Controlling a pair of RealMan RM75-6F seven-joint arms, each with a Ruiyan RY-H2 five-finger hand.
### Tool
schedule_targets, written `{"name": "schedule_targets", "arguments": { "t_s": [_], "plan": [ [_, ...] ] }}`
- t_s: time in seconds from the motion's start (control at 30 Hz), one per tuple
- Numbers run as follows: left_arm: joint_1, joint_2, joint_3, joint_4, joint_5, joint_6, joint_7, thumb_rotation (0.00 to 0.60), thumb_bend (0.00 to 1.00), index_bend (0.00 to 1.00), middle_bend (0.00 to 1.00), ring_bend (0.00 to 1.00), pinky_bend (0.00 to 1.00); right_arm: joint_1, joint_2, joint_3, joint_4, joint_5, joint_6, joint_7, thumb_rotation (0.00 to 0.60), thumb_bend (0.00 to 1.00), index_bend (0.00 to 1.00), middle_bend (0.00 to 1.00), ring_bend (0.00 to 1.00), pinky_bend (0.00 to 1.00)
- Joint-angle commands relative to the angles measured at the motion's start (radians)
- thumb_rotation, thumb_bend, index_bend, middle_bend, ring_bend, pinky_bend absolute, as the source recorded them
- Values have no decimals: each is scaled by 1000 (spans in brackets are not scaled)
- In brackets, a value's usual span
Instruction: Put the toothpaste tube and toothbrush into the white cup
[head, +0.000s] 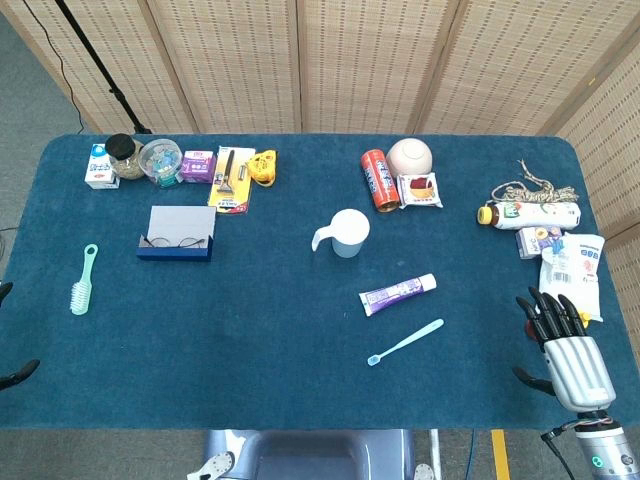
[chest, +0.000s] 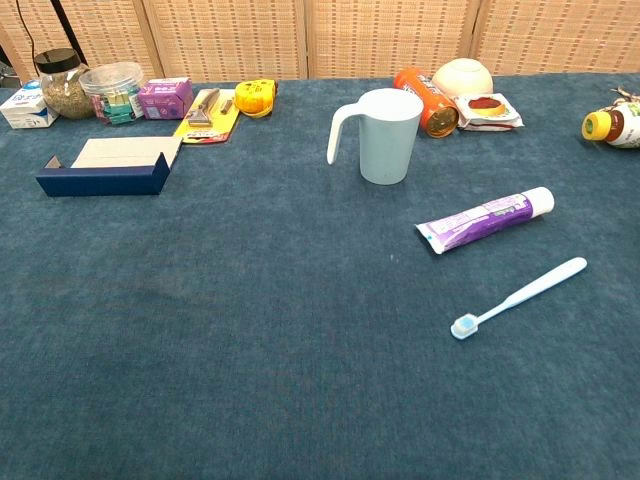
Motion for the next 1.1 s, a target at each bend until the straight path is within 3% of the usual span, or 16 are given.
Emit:
{"name": "schedule_targets", "arguments": {
  "t_s": [0.03,0.37,0.57,0.87,1.1],
  "plan": [
    [1,-1,1,-2,1,1,4,600,0,0,0,0,0,2,-3,-2,3,-5,-1,7,600,0,0,0,0,0],
    [-2,-1,-2,-6,-8,-7,1,600,0,0,0,0,0,88,-31,8,7,-84,-57,69,600,0,18,0,0,0],
    [-8,-4,0,-16,-11,-20,26,600,0,0,0,0,0,202,-54,39,-14,-71,-207,68,600,0,46,0,0,0],
    [-11,-3,-6,-19,-30,-27,30,600,0,0,0,0,0,378,-217,137,54,161,-504,-39,600,0,130,0,0,0],
    [-11,4,-17,-16,-53,-28,2,600,0,0,0,0,0,456,-319,188,119,292,-575,-147,600,118,251,0,0,0]
  ]
}}
